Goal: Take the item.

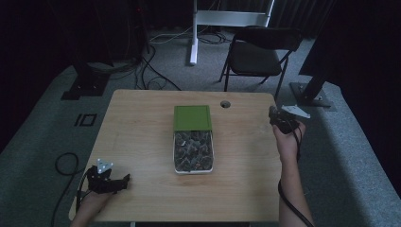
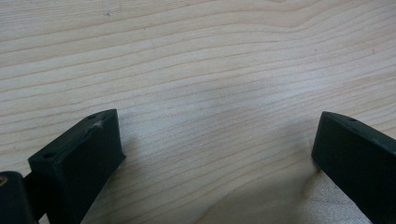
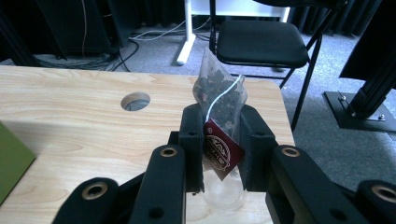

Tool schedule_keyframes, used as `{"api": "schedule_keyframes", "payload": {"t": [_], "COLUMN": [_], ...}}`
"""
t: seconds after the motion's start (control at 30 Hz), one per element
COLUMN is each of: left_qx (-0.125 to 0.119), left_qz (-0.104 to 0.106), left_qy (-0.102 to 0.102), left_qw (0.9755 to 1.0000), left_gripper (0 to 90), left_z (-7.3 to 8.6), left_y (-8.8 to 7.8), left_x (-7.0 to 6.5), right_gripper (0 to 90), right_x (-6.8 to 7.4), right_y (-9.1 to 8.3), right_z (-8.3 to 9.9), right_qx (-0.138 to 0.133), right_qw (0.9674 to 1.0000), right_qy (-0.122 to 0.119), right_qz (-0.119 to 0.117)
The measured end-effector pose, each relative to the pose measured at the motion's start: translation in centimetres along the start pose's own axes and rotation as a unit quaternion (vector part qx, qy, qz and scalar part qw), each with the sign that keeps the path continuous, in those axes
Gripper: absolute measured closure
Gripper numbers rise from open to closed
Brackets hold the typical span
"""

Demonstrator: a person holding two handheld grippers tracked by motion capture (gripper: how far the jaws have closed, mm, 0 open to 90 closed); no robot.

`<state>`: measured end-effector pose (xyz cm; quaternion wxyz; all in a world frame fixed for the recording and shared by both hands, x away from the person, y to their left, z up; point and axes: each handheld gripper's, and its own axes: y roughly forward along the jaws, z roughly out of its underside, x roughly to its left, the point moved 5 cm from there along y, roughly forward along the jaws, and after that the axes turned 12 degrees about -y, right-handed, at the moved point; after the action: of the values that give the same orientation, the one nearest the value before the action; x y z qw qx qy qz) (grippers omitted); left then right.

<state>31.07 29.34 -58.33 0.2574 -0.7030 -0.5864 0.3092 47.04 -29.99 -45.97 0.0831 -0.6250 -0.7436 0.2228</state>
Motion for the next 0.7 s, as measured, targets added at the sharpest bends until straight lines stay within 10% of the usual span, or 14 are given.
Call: {"api": "schedule_keyframes", "payload": {"t": [0.7], "left_qx": [0.0], "left_qz": [0.0], "left_qy": [0.0], "left_qw": [1.0], "left_gripper": [2.2], "left_z": [0.0], "left_y": [0.0], "left_x": [0.0], "right_gripper": [74.5], "right_x": [-1.6], "right_y": [3.1], "right_z": [0.4], "right_qx": [0.029], "right_qw": [0.9988], "right_qy": [0.038], "right_qz": [0.004]}}
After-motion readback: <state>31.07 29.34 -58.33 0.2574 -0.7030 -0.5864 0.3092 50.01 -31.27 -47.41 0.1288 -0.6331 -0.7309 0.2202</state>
